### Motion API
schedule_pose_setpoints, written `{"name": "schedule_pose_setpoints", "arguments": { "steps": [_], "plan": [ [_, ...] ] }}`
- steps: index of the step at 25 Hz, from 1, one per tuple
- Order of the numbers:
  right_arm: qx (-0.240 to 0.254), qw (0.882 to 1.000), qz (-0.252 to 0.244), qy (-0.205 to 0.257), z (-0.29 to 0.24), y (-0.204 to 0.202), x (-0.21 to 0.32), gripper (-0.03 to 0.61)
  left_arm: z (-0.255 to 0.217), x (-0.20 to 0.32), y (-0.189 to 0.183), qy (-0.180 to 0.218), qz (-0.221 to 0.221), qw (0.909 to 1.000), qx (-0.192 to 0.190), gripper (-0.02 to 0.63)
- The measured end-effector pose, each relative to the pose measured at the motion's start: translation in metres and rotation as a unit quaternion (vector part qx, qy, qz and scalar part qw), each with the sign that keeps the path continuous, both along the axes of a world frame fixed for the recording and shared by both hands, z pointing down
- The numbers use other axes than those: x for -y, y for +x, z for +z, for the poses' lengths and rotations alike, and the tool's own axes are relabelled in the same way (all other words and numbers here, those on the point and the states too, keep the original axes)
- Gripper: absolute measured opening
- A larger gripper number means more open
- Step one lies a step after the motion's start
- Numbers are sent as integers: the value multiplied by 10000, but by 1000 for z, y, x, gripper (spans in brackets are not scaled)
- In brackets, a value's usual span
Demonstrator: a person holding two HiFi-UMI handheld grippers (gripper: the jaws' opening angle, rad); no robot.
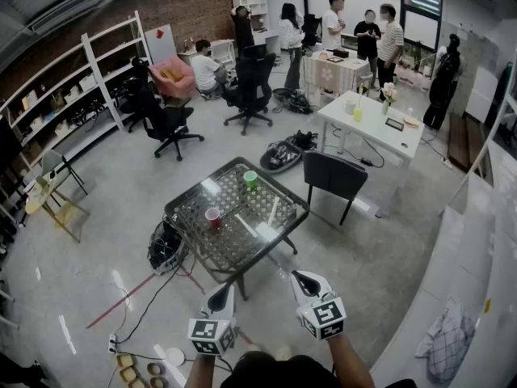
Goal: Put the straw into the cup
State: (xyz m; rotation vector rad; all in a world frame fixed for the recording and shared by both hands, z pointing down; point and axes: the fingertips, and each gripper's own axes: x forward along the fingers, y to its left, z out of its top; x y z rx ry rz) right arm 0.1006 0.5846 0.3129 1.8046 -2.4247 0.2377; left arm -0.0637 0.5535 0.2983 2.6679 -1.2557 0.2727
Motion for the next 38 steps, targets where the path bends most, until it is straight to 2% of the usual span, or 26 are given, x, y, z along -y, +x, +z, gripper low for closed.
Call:
{"name": "schedule_pose_setpoints", "arguments": {
  "steps": [9,15,23,30,38],
  "plan": [
    [85,9999,-69,-35,5,-3,4,3,12,3,-7,18,-34,10000,47,6],
    [423,9990,-42,-123,9,-1,11,2,8,6,-8,-15,-106,9999,75,6],
    [265,9987,-350,-272,19,-15,37,2,15,25,-20,-93,-292,9995,68,6],
    [212,9979,-468,-402,24,-38,88,3,21,71,-45,-198,-435,9989,20,6],
    [156,9974,-471,-530,29,-66,192,2,30,181,-69,-341,-404,9986,-44,6]
  ]
}}
